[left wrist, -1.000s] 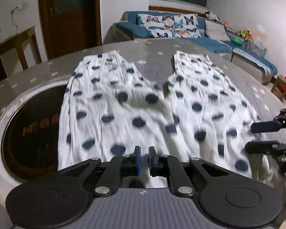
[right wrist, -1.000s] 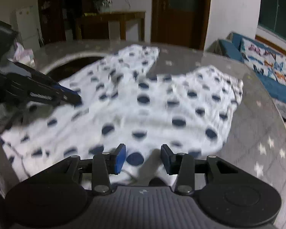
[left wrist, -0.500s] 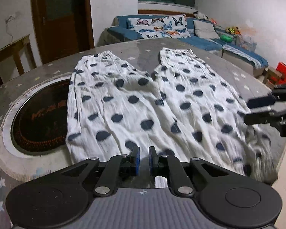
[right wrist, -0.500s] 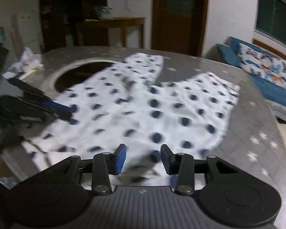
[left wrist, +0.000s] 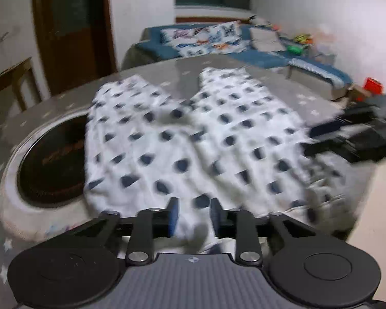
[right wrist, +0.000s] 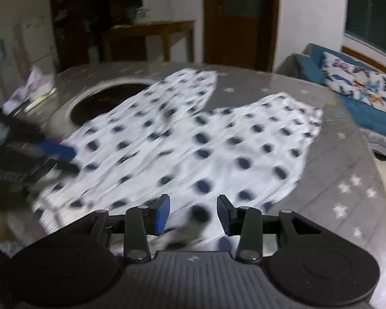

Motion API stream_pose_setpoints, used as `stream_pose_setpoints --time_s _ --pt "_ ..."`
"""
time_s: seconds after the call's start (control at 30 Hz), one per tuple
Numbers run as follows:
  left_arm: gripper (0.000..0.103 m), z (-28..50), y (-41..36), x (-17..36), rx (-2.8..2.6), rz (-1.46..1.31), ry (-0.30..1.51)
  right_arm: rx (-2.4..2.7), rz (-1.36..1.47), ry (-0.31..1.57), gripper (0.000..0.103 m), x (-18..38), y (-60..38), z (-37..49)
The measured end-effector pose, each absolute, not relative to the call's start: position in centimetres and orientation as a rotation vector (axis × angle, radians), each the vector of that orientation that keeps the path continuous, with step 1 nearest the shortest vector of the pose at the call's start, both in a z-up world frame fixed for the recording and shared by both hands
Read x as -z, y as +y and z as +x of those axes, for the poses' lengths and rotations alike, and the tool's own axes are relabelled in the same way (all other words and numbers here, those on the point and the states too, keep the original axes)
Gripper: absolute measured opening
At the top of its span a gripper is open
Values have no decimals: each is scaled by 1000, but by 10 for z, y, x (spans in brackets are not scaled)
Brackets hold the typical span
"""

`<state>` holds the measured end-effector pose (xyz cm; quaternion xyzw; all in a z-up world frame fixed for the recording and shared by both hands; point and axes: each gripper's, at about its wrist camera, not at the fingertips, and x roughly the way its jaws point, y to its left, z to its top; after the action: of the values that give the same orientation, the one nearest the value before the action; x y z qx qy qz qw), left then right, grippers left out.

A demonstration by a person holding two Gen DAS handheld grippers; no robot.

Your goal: Fold clothes

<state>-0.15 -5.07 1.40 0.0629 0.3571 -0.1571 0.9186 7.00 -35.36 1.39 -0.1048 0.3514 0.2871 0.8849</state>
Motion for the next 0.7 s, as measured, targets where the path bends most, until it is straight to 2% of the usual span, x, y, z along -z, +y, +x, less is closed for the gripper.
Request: stream_pose_setpoints --time_s 0.1,0.2,0.47,0.57,0.6,0.67,0.7 --pt "44 -6 -74 -21 433 142 714 -528 -190 723 41 -19 -369 89" --pt "49 -11 -103 -23 554 176 708 -453 -150 727 41 -20 -387 111" --pt "51 -17 -162 -4 727 306 730 -378 -58 762 40 -10 -412 162" --pt "48 -8 -168 5 713 331 752 -363 -26 773 40 -6 -417 183" --pt "40 -5 -167 7 715 323 762 -358 -11 778 40 -4 -418 192" --pt "35 -1 -164 10 721 305 780 -340 0 780 40 -1 -418 210" --pt "27 1 -163 11 724 296 788 -331 6 781 40 1 -418 219"
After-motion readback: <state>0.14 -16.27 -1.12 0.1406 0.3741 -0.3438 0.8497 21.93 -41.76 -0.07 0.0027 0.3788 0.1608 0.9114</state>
